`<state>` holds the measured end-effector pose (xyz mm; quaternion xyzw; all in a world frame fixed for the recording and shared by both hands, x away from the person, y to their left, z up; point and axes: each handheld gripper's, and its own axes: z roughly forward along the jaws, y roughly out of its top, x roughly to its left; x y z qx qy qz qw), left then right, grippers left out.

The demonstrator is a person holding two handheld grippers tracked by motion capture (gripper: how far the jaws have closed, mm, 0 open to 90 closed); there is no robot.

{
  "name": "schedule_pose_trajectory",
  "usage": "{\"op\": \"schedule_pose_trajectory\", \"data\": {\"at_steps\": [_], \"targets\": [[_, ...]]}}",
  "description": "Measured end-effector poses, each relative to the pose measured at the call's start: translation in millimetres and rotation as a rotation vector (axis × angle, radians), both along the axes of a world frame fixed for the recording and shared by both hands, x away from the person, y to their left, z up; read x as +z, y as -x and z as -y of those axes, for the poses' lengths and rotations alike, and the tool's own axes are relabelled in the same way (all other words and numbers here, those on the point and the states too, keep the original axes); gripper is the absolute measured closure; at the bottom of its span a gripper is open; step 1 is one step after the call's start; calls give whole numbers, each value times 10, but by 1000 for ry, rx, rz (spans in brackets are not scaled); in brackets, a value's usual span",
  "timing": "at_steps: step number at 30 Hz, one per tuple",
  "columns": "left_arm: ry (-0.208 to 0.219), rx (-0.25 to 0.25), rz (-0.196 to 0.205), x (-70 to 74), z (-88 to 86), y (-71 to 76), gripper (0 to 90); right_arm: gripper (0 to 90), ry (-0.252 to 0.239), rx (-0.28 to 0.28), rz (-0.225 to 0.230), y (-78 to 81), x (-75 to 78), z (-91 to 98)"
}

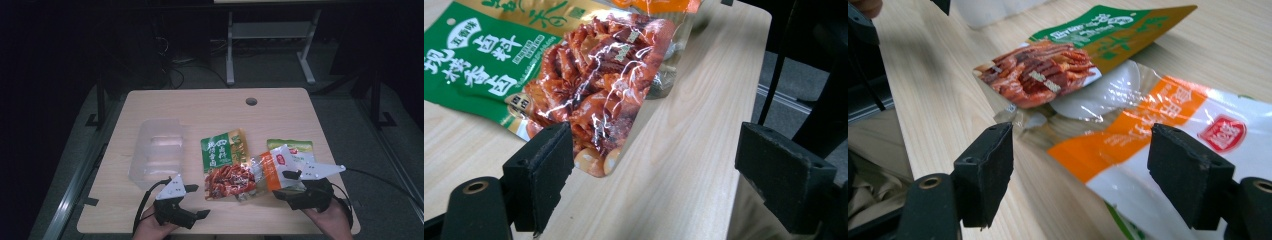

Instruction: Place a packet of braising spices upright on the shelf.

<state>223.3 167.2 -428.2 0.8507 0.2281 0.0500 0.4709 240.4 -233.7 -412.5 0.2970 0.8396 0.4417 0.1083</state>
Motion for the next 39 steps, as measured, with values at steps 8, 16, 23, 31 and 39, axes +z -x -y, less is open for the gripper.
{"op": "schedule_pose_trajectory", "data": {"at_steps": [8,16,23,31,39], "targets": [[3,10,-6,16,30,-48,155,250,11,0,-42,-126,17,-91],[7,26,8,107,118,-142,157,250,5,29,-48,-376,232,-260],[28,-1,12,199,223,-284,157,229,23,47,-104,-689,401,-443],[5,-7,6,119,228,-318,156,218,38,60,-175,-989,444,-588],[-25,-15,14,46,272,-333,157,221,65,77,-216,-1300,500,-808]]}}
